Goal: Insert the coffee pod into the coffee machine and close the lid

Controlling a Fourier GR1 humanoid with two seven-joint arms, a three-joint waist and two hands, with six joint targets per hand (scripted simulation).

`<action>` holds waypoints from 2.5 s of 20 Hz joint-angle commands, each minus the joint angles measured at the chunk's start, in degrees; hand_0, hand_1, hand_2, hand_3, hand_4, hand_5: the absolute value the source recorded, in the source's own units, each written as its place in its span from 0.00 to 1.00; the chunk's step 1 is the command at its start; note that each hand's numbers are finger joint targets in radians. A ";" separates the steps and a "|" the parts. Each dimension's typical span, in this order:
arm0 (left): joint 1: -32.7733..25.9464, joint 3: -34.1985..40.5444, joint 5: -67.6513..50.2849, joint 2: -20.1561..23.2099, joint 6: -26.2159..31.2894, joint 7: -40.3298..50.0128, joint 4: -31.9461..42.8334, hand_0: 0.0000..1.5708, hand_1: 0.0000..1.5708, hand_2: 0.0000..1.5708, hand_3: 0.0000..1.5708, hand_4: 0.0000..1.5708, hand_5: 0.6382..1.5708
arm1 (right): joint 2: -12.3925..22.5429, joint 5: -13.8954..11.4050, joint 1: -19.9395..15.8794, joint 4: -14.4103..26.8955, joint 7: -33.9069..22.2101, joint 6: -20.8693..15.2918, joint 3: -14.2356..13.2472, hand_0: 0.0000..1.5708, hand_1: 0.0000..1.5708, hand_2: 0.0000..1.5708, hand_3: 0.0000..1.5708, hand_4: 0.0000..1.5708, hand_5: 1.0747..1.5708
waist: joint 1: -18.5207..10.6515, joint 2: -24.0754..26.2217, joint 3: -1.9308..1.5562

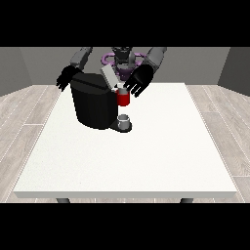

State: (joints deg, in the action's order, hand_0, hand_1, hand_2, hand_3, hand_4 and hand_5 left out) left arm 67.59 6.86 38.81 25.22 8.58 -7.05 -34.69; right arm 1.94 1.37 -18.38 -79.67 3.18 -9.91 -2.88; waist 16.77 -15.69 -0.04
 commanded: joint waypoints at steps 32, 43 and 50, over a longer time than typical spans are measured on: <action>-8.08 -3.87 4.79 -1.43 4.48 -3.48 -2.05 0.00 0.00 0.00 0.00 0.00 1.00 | -0.16 2.26 6.83 3.57 2.15 0.91 -1.82 0.00 0.00 0.00 0.00 0.24 1.00 | -5.16 10.52 0.04; -19.54 11.17 -14.48 -14.37 2.88 -6.46 -2.92 0.00 0.00 0.00 0.00 0.15 1.00 | 1.60 2.51 13.48 3.26 2.24 1.91 -2.83 0.00 0.00 0.00 0.00 0.31 1.00 | -11.78 22.16 0.13; -25.85 13.27 -19.44 -17.88 4.56 -6.03 -4.68 0.00 0.00 0.00 0.00 0.12 1.00 | 5.09 3.28 11.03 -0.01 -1.34 5.70 -2.19 0.00 0.00 0.00 0.00 0.24 1.00 | -16.68 27.92 0.07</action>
State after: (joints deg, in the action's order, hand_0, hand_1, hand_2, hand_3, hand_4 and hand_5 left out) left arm 44.62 18.37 22.22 8.85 12.97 -13.57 -38.68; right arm 6.42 4.11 -6.57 -77.49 3.91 -6.16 -6.27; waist 1.91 9.27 0.03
